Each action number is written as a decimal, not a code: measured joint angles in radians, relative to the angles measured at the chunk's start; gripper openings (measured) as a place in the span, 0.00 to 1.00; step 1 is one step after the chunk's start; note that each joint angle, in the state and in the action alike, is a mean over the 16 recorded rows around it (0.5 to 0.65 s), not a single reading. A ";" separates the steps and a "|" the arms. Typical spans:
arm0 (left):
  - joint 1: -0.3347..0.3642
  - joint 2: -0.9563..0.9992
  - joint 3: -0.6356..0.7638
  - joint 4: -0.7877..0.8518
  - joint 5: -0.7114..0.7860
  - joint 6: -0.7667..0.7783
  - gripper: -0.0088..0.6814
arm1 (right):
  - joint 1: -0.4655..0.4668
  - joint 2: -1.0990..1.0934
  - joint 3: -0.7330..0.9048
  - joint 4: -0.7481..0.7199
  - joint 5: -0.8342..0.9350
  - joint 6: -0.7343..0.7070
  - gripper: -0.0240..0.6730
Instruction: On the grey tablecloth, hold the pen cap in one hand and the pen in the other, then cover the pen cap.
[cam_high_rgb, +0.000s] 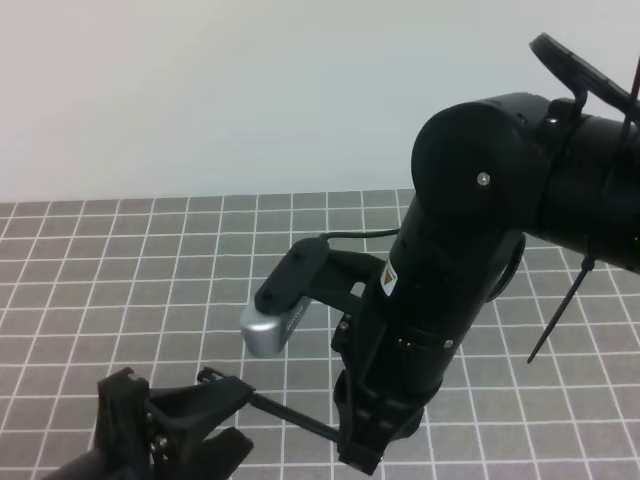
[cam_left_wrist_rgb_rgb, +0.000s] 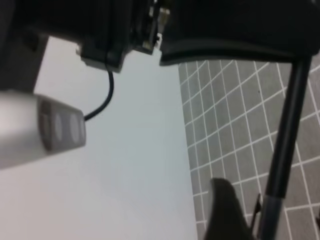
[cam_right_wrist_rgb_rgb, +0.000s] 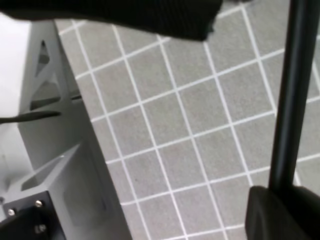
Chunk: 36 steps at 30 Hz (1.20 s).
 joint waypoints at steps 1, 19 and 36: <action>0.000 0.000 0.000 -0.013 -0.004 0.003 0.49 | 0.000 0.000 0.000 -0.010 0.000 0.009 0.10; 0.000 0.008 -0.009 -0.835 -0.243 0.323 0.16 | -0.129 0.001 0.010 -0.207 -0.081 0.311 0.12; 0.000 0.120 -0.153 -1.772 -0.368 0.782 0.01 | -0.293 0.086 0.192 -0.151 -0.437 0.595 0.12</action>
